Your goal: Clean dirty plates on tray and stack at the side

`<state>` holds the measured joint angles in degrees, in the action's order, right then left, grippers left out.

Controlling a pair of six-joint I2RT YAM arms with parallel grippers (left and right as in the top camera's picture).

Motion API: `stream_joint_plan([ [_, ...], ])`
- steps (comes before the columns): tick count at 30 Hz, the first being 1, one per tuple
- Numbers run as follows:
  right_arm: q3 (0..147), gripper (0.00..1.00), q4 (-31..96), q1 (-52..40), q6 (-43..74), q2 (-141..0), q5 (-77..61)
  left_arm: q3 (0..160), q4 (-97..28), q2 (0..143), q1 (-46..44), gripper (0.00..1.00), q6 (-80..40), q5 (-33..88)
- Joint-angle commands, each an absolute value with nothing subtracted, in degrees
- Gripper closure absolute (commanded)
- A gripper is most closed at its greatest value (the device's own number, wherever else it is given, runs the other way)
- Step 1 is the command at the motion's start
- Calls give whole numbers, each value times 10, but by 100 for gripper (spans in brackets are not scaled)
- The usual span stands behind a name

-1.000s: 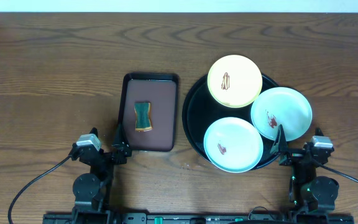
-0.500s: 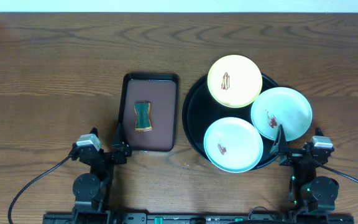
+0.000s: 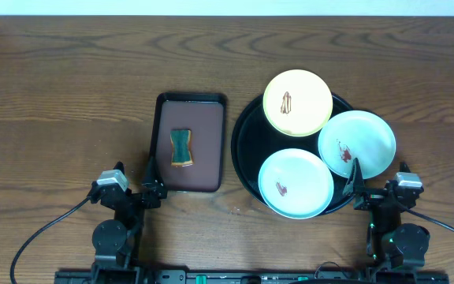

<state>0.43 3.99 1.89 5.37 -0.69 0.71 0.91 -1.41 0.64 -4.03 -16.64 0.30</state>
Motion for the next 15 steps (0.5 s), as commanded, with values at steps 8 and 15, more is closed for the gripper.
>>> stream_joint_plan([
  [8,3,1,26,14,46,-6,66,2,-29,6,-42,17,-161,-6],
  [15,3,1,32,13,93,-7,18,2,-25,6,-42,17,-184,94],
])
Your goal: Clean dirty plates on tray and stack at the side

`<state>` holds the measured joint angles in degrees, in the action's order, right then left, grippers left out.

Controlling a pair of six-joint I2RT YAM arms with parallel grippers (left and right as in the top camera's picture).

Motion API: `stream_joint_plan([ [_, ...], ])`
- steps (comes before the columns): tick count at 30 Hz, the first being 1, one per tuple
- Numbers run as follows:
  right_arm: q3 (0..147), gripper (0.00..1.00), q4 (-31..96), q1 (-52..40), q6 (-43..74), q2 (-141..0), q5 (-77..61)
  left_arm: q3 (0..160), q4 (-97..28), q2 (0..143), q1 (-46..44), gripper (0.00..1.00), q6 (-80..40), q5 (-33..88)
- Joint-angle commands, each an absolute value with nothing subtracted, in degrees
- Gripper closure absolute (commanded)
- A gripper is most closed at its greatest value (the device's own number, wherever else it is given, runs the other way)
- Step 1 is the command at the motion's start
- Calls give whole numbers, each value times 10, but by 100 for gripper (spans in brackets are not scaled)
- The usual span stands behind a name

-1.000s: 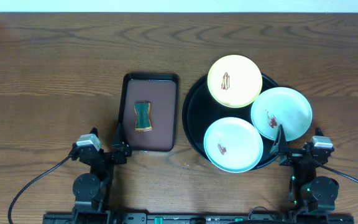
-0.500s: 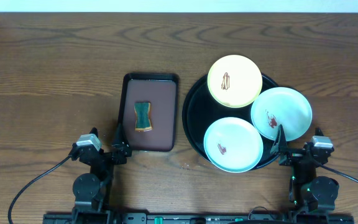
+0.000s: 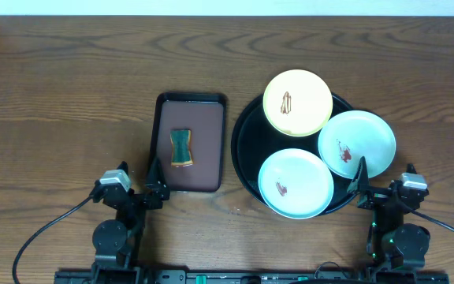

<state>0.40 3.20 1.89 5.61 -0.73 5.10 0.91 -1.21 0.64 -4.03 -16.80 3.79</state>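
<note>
A round black tray (image 3: 243,140) holds three dirty plates: a cream one (image 3: 298,102) at the back, a pale green one (image 3: 356,143) at the right and another pale green one (image 3: 295,183) in front, each with a small brown-red smear. A green and brown sponge (image 3: 180,147) lies in a dark rectangular tray (image 3: 203,146) left of them. My left gripper (image 3: 154,181) sits at that tray's near left corner. My right gripper (image 3: 359,175) sits at the near edge of the right plate. Whether either is open does not show from above.
The wooden table (image 3: 77,95) runs wide to the left and behind both trays. Both arm bases (image 3: 117,229) stand at the near edge with cables trailing outward.
My right gripper has shifted slightly to the right and nearer along the right plate's edge. The left gripper has crept a little to the right. Plates and sponge lie as before.
</note>
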Motion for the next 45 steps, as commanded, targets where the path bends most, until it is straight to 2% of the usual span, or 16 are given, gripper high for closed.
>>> stream_joint_plan([
  [1,3,1,40,13,116,-7,-16,2,-13,6,-42,17,-183,119],
  [4,3,1,26,13,192,-8,-95,3,38,6,-42,17,-183,172],
  [7,10,1,-14,13,202,-8,-159,30,53,6,-42,17,-202,188],
  [10,69,1,4,13,201,-17,-183,94,36,24,-41,17,-202,163],
  [16,270,1,128,13,175,-156,-209,306,-108,186,-42,17,-202,175],
  [21,491,1,311,13,148,-370,-281,526,-322,372,-42,17,-202,176],
  [23,599,1,430,13,139,-483,-288,607,-424,450,-42,17,-201,175],
  [25,648,1,481,13,118,-544,-288,636,-471,494,-42,17,-181,175],
  [31,681,1,503,13,110,-670,-348,639,-519,568,-42,17,-169,230],
  [32,681,2,503,13,111,-682,-353,639,-523,581,-43,9,-165,236],
  [33,681,16,510,6,110,-715,-337,639,-528,617,-46,7,-153,236],
  [37,681,15,540,-30,88,-754,-293,639,-521,668,-46,7,-153,236],
  [38,681,15,547,-47,82,-762,-280,639,-517,687,-46,22,-153,229],
  [41,681,18,548,-83,81,-766,-270,636,-513,754,-70,28,-175,106],
  [44,681,18,543,-108,81,-766,-270,632,-479,835,-103,30,-178,55],
  [45,681,18,541,-115,81,-766,-270,632,-458,870,-113,34,-178,42],
])
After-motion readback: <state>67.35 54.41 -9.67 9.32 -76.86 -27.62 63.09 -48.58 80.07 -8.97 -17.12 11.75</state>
